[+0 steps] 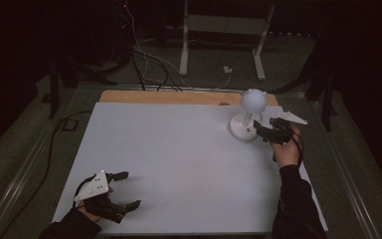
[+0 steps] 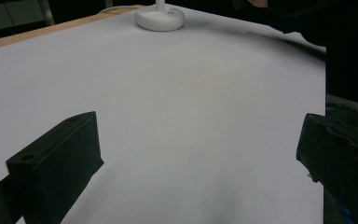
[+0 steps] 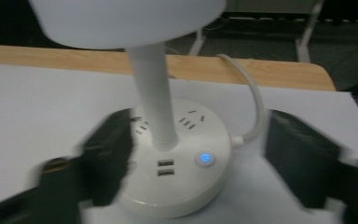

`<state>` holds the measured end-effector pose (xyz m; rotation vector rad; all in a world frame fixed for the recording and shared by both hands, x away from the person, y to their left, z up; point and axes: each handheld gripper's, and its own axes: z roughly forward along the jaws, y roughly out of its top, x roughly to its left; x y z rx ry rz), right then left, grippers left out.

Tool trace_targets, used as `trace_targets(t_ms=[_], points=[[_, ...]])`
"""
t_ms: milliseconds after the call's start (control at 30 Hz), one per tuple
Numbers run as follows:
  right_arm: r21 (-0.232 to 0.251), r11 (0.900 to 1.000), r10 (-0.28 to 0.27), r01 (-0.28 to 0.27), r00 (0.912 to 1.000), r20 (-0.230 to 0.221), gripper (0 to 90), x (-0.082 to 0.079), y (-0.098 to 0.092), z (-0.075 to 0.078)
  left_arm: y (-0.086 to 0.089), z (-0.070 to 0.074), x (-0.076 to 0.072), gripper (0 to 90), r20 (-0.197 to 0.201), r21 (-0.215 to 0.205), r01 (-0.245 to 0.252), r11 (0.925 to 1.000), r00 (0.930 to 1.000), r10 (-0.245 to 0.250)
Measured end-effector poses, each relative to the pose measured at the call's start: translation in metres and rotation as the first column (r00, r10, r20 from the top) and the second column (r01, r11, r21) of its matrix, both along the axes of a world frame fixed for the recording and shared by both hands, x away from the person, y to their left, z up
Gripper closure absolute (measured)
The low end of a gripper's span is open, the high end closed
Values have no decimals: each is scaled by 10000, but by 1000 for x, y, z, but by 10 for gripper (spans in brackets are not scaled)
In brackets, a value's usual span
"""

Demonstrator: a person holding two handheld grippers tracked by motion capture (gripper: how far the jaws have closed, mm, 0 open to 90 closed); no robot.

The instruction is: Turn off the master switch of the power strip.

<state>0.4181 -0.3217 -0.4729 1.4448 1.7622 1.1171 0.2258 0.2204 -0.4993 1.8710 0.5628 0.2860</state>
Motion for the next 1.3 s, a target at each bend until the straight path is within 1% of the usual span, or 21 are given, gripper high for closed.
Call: trace_targets(t_ms=[33,100,133,300,333,367,433,467,500,600,733,767,800,867,900,1000,1067,1133,1167,1233,1300], points=[[-38,10000,-77,77,10000,-10,393,1,0,-1,0,0,0,4,-3,16,0,10000,10000,0],[-14,9997,-260,260,9996,-72,509,1,1,-1,0,0,0,4,-12,23,2,10000,10000,-2],[-45,9996,-283,282,9996,-39,521,2,1,-2,0,0,0,4,0,37,23,10000,10000,-23],[-16,9993,-376,376,9991,-204,621,5,2,-5,0,0,0,4,-20,30,6,10000,10000,-6],[-16,9993,-376,376,9991,-204,621,5,2,-5,0,0,0,4,-21,37,3,10000,10000,-3],[-120,9988,-484,481,9985,-267,682,6,2,-7,0,0,0,4,-35,26,6,10000,10000,-6],[-189,9987,-487,480,9982,-359,715,8,2,-9,0,0,0,4,-41,18,14,10000,10000,-14],[-189,9987,-487,480,9982,-359,715,8,2,-9,0,0,0,4,-40,32,11,10000,10000,-11],[-367,9984,-434,419,9981,-426,744,9,3,-10,0,0,0,4,-35,52,15,10000,10000,-15],[-437,9985,-343,318,9977,-589,806,11,4,-11,0,0,1,4,-66,36,14,10000,10000,-14],[-488,9976,-515,482,9963,-690,874,14,4,-12,0,0,1,4,-83,57,12,10000,10000,-11],[-562,9969,-583,545,9960,-683,892,14,4,-13,0,0,1,4,-83,57,12,10000,10000,-11],[-600,9964,-647,606,9955,-687,900,15,4,-13,0,0,1,4,-76,49,19,10000,10000,-19],[-509,9963,-727,691,9946,-740,900,16,4,-14,0,0,1,4,-142,30,-4,10000,9999,5],[-489,9963,-743,704,9937,-844,900,16,5,-15,0,-1,1,4,-153,43,-1,10000,9999,1],[-785,9943,-782,718,9936,-817,900,17,8,-19,0,0,1,4,-142,19,28,10000,9999,-28],[-885,9933,-812,738,9933,-822,900,18,9,-20,0,-1,1,4,-148,39,7,10000,9999,-6],[-842,9939,-792,715,9927,-914,900,20,10,-22,0,-1,1,4,-151,34,10,10000,9999,-9],[-927,9932,-785,702,9930,-888,900,21,11,-22,0,0,1,4,-143,38,11,10000,9999,-10],[-811,9941,-789,714,9925,-930,900,22,11,-23,0,0,0,4,-96,31,3,10000,10000,-3],[-878,9937,-779,699,9927,-917,900,23,12,-24,-1,0,0,4,-50,43,14,10000,10000,-14]])
